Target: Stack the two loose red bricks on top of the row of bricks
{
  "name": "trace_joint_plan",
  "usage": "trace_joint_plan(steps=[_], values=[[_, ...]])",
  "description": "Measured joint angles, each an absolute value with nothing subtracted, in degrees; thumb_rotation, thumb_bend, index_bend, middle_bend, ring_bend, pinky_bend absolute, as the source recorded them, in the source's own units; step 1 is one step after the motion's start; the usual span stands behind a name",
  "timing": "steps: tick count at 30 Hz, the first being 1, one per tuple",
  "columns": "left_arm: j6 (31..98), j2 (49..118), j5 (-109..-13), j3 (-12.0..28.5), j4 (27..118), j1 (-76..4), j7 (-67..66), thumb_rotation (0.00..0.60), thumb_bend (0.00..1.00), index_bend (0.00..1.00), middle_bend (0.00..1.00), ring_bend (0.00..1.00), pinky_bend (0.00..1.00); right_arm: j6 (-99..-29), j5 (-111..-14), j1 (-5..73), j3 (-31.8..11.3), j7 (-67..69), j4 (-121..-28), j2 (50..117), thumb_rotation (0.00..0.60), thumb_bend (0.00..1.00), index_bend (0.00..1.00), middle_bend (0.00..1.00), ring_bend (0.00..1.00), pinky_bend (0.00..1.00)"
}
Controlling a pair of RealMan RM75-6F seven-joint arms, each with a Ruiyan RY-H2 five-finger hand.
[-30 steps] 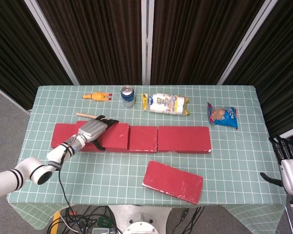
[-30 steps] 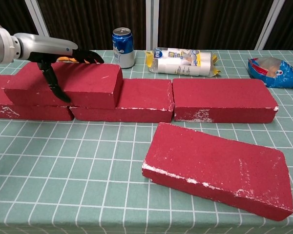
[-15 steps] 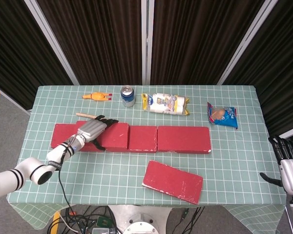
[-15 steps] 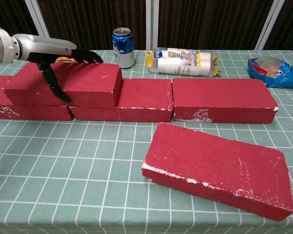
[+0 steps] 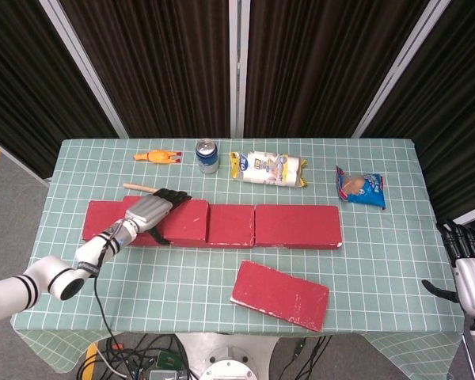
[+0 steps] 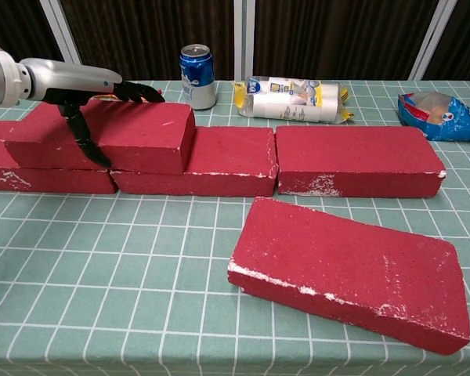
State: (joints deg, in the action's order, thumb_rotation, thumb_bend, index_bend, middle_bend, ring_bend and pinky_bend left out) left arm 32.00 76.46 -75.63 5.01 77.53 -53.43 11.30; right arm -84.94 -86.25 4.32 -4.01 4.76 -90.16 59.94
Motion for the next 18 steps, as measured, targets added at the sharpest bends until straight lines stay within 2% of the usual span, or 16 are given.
trace_joint_plan(steps=[18], values=[[33.9,76.1,-74.9,5.7,78.6,-52.8,11.5,0.600,0.00,0.02,0.00,0.00,0.00,-85.2,-86.1,4.1,-4.1,4.6,-90.5,59.7,0.600,0.00,0.00,0.00,0.00,0.00]])
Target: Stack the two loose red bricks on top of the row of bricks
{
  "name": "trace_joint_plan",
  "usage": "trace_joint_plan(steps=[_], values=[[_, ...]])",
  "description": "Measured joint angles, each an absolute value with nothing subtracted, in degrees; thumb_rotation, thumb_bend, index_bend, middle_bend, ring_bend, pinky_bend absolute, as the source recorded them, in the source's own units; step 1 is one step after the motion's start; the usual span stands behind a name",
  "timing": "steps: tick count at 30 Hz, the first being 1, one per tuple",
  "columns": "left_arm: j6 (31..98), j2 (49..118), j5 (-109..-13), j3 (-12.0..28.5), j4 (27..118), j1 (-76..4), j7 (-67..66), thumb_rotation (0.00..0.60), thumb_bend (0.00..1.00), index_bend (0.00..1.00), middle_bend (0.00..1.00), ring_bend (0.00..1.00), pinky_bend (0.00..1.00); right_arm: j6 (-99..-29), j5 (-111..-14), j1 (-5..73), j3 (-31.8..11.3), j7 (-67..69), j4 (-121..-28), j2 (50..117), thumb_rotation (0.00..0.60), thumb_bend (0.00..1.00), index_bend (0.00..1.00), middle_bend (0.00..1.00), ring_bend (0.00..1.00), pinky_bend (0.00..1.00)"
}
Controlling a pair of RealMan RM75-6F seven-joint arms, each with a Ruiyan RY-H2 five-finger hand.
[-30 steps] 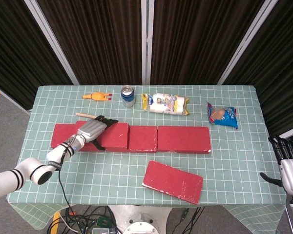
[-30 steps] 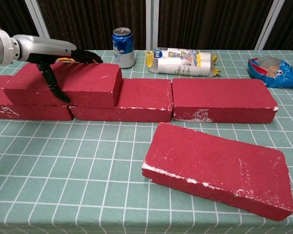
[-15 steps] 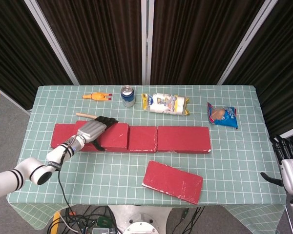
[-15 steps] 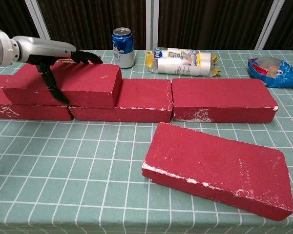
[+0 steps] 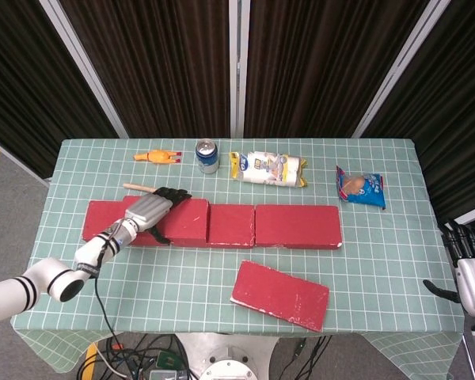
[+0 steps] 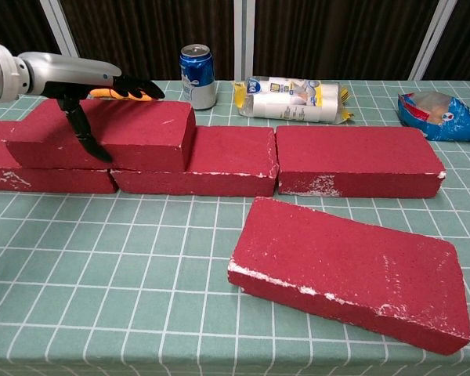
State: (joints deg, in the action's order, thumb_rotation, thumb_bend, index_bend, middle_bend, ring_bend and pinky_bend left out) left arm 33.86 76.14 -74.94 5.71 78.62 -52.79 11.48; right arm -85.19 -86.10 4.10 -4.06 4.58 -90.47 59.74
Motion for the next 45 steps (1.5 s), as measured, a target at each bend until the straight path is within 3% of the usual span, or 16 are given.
trace_joint_plan(steps=[19,25,36,45], values=[[34.6,74.2,-74.4,6.0,82.1,-52.3,11.1,0.600,0.00,0.01,0.00,0.00,0.00,-85.8,-86.4,3.8,-4.1,4.9,-90.6,59.5,0.600,0.00,0.00,0.00,0.00,0.00],[37.0,70.2,-74.9,5.9,87.0,-51.1,9.9,0.600,0.00,0.01,0.00,0.00,0.00,-86.3,-86.9,3.6,-4.0,5.0,-91.4,58.8,0.600,0.00,0.00,0.00,0.00,0.00],[53.5,54.9,-74.3,2.4,100.7,-38.7,1.8,0.600,0.00,0.01,0.00,0.00,0.00,-89.5,-91.8,2.2,-2.5,2.3,-98.0,55.6,0.600,0.00,0.00,0.00,0.00,0.00],[64.1,50.7,-73.7,-1.4,100.1,-25.8,6.2,0.600,0.00,0.01,0.00,0.00,0.00,-87.1,-98.3,3.4,0.1,-1.7,-105.1,55.7,0.600,0.00,0.00,0.00,0.00,0.00]])
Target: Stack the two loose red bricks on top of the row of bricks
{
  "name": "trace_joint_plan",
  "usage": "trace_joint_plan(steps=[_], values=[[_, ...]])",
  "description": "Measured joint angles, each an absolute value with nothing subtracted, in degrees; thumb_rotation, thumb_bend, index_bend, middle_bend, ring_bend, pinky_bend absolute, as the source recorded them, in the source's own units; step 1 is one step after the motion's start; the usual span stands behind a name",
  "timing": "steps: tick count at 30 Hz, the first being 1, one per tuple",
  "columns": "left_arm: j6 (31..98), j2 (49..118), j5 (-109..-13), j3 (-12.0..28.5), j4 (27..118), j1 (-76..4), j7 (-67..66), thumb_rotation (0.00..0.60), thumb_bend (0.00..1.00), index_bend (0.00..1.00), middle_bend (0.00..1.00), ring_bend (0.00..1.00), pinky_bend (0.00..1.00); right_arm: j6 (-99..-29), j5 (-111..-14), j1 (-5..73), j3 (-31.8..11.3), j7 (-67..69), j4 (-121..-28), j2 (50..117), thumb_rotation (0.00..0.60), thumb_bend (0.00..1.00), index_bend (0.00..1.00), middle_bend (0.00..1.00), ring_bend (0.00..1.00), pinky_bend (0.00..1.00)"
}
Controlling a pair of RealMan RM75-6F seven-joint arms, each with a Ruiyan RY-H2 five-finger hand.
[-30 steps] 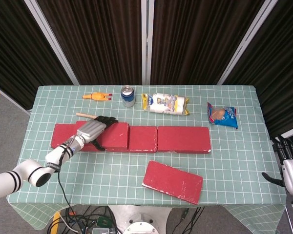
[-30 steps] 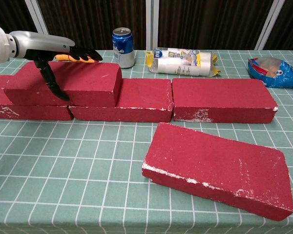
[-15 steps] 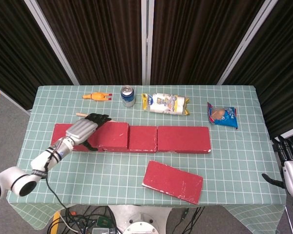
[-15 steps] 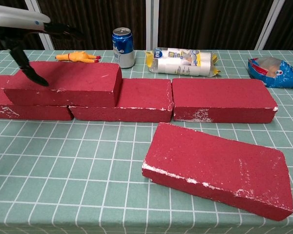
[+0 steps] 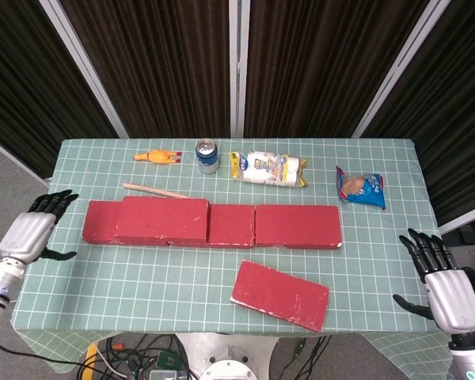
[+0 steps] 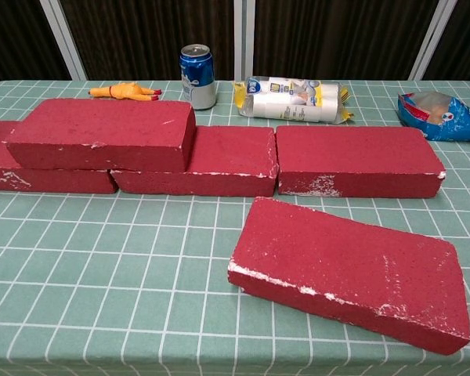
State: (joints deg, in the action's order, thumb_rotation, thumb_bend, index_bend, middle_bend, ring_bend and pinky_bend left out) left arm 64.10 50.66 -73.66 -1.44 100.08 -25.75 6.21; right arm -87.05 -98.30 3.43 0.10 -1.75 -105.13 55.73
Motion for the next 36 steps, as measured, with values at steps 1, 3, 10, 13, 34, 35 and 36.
trace_joint_plan(steps=[1,3,10,13,34,35,36], values=[[64.6,50.8,-73.9,-1.7,99.4,-25.0,7.0,0.600,0.00,0.01,0.00,0.00,0.00,-86.2,-98.7,3.7,0.4,-2.3,-105.8,56.1,0.600,0.00,0.00,0.00,0.00,0.00],[65.3,51.4,-74.6,-2.2,97.7,-23.4,8.6,0.600,0.00,0.01,0.00,0.00,0.00,-84.5,-99.3,4.3,1.0,-2.9,-106.5,56.8,0.600,0.00,0.00,0.00,0.00,0.00],[66.1,53.4,-76.8,-2.6,94.1,-21.0,12.3,0.600,0.00,0.01,0.00,0.00,0.00,-75.1,-99.4,7.2,3.4,-6.2,-108.6,61.9,0.600,0.00,0.00,0.00,0.00,0.00],[65.7,53.9,-77.5,-2.6,93.2,-20.5,13.0,0.600,0.00,0.01,0.00,0.00,0.00,-72.5,-99.0,8.2,4.0,-8.0,-109.2,65.0,0.600,0.00,0.00,0.00,0.00,0.00],[63.3,56.1,-78.3,-1.9,89.3,-18.5,14.9,0.600,0.00,0.01,0.00,0.00,0.00,-65.9,-93.3,10.5,4.7,-18.0,-105.9,80.9,0.600,0.00,0.00,0.00,0.00,0.00],[63.3,56.1,-78.3,-1.9,89.2,-18.4,15.0,0.600,0.00,0.01,0.00,0.00,0.00,-65.9,-93.0,10.7,4.6,-18.2,-105.6,81.3,0.600,0.00,0.00,0.00,0.00,0.00],[63.2,56.2,-78.4,-1.9,89.0,-18.4,15.1,0.600,0.00,0.01,0.00,0.00,0.00,-65.8,-92.8,10.8,4.5,-18.3,-105.4,81.7,0.600,0.00,0.00,0.00,0.00,0.00]])
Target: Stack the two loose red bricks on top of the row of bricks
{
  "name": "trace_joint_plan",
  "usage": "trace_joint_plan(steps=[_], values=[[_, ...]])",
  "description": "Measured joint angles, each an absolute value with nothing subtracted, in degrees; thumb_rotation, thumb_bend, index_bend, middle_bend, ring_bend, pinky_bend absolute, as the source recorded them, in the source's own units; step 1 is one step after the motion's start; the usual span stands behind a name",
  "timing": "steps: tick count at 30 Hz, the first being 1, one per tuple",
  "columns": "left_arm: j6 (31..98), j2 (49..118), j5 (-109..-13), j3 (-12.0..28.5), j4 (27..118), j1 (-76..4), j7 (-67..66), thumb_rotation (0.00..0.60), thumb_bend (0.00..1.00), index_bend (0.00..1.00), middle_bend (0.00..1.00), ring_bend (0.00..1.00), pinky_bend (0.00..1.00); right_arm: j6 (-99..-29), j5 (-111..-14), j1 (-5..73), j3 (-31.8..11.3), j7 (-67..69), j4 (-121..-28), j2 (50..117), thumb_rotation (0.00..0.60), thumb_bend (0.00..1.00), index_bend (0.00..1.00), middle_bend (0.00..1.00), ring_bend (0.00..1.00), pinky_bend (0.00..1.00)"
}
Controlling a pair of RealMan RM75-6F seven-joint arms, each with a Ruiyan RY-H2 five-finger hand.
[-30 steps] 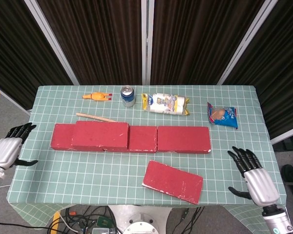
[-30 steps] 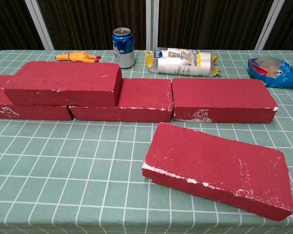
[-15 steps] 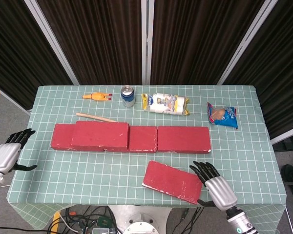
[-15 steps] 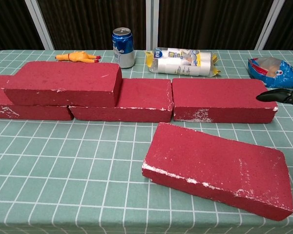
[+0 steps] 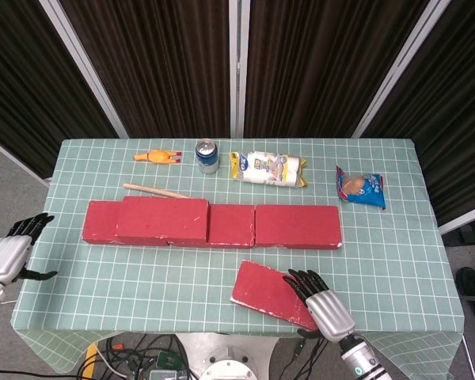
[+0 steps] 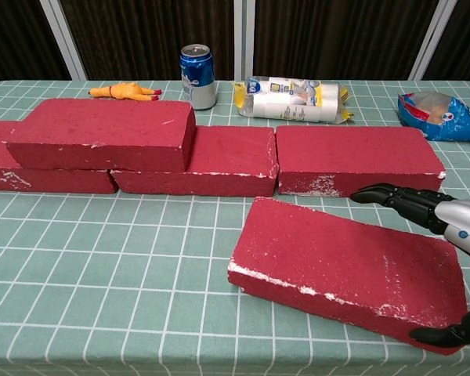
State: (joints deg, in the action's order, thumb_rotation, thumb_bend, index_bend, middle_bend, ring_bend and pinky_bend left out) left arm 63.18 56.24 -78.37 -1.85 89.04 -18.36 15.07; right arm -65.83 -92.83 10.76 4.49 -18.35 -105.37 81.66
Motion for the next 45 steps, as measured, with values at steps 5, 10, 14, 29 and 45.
trace_joint_plan(steps=[5,10,14,29,45], values=[[63.1,56.9,-78.5,-1.8,88.0,-18.0,14.9,0.600,0.00,0.01,0.00,0.00,0.00,-66.0,-92.2,11.2,4.2,-18.6,-104.0,82.7,0.600,0.00,0.00,0.00,0.00,0.00],[62.6,57.6,-78.8,-1.6,87.4,-17.9,15.0,0.600,0.00,0.01,0.00,0.00,0.00,-66.1,-91.3,11.6,4.1,-18.7,-102.9,82.8,0.600,0.00,0.00,0.00,0.00,0.00],[62.4,57.8,-79.2,-1.4,87.5,-17.9,15.8,0.600,0.00,0.01,0.00,0.00,0.00,-66.6,-90.6,11.6,3.9,-18.5,-102.0,82.5,0.600,0.00,0.00,0.00,0.00,0.00],[61.8,57.6,-79.6,-0.9,87.7,-17.6,16.4,0.600,0.00,0.01,0.00,0.00,0.00,-61.5,-86.6,15.7,2.3,-13.5,-102.1,79.4,0.600,0.00,0.00,0.00,0.00,0.00],[61.4,57.2,-80.1,-0.8,86.9,-17.1,19.2,0.600,0.00,0.01,0.00,0.00,0.00,-55.4,-76.4,21.2,-0.1,-22.5,-106.1,81.7,0.600,0.00,0.00,0.00,0.00,0.00]])
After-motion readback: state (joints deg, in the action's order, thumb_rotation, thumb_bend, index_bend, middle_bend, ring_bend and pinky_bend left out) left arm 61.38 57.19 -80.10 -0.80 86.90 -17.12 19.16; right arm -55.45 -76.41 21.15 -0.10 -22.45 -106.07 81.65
